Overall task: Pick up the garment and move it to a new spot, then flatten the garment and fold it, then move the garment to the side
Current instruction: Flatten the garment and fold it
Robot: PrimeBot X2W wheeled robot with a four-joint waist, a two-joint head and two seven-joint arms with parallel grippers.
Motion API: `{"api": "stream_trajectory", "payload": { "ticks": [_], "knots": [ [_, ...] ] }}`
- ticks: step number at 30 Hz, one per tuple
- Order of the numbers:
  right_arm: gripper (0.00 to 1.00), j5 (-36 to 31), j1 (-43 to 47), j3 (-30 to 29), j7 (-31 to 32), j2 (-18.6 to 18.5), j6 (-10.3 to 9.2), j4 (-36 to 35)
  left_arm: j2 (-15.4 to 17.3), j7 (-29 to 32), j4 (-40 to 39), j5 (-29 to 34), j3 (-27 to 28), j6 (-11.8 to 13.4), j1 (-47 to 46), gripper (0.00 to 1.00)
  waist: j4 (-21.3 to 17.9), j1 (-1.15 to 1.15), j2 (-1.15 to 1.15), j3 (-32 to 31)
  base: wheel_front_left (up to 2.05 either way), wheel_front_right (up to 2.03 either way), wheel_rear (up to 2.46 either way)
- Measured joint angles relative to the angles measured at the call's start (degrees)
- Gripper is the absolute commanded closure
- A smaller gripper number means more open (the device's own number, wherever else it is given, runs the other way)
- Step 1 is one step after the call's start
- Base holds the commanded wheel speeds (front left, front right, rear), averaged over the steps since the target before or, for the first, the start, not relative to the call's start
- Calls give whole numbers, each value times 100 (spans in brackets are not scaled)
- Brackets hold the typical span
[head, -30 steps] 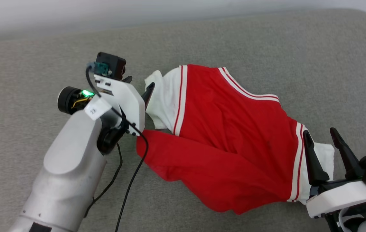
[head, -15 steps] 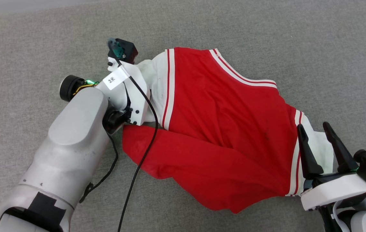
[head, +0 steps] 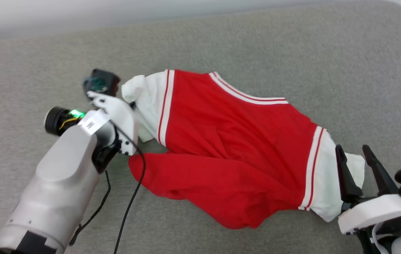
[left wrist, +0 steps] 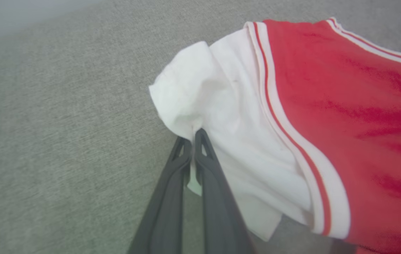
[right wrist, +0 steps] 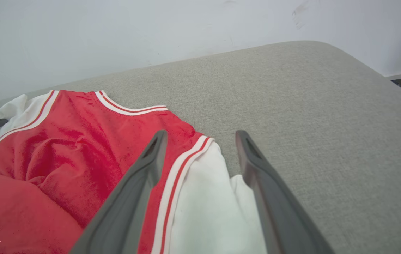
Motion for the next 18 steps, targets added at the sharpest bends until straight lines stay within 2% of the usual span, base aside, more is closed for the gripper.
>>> {"api": "stream_trajectory", "payload": {
  "ticks": [9,12,18],
  "knots": [
    [0,12,196,-415,275,2,0,231,423,-788,-790,-275,421,430,992,100,389,0,0,-473,0,0,0],
    [0,115,197,-614,603,1,0,428,567,-871,-1308,-367,522,610,1421,100,516,0,0,-614,0,0,0],
    [0,147,-68,-1013,1824,-27,-1,827,781,-730,-2588,-474,593,967,2140,100,804,-1,0,-754,0,0,0]
  ]
}}
